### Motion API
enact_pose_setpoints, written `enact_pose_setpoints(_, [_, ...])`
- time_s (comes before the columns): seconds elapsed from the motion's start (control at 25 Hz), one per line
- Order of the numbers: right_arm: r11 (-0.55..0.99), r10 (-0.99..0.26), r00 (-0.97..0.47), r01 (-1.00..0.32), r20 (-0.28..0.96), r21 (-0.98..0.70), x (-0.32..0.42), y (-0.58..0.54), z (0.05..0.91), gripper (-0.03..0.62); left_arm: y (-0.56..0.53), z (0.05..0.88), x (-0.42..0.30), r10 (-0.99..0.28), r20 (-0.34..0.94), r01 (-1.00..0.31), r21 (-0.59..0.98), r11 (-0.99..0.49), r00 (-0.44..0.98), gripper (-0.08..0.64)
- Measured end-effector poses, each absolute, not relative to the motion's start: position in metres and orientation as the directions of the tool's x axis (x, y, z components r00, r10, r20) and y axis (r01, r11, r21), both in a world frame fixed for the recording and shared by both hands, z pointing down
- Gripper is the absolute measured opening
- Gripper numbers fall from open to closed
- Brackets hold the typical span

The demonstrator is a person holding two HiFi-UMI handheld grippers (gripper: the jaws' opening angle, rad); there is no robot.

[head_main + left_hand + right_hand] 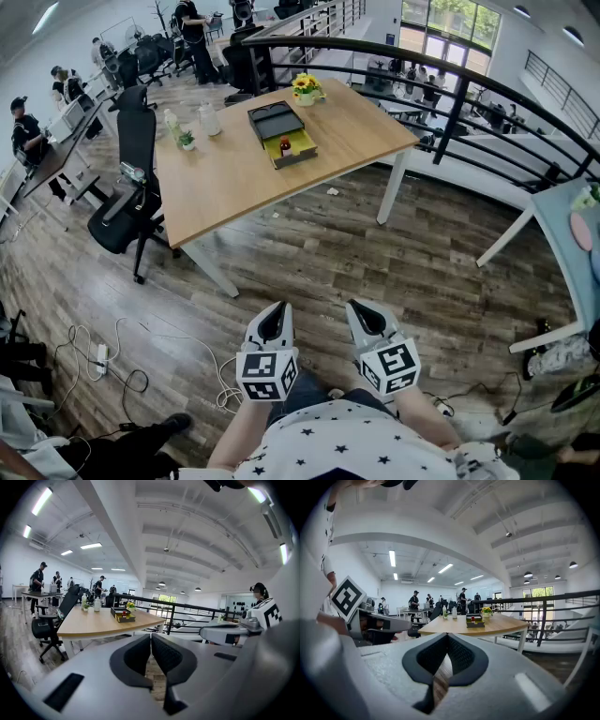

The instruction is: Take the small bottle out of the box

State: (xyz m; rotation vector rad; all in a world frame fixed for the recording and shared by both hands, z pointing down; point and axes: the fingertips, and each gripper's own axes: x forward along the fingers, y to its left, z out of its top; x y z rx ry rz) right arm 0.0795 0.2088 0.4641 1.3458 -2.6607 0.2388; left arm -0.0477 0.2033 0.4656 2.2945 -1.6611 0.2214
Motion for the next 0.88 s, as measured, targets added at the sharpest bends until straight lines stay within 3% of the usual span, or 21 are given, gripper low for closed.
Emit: enact_pose_setpoints(0.88, [0.645,-0.736,-0.645,-0.760,0.204,-0.076,0.090,0.255,0.462,0.006,0.251,0.458,-0.031,-0.911,0.258,-0.943,0.171,-0.285,0.322,0.018])
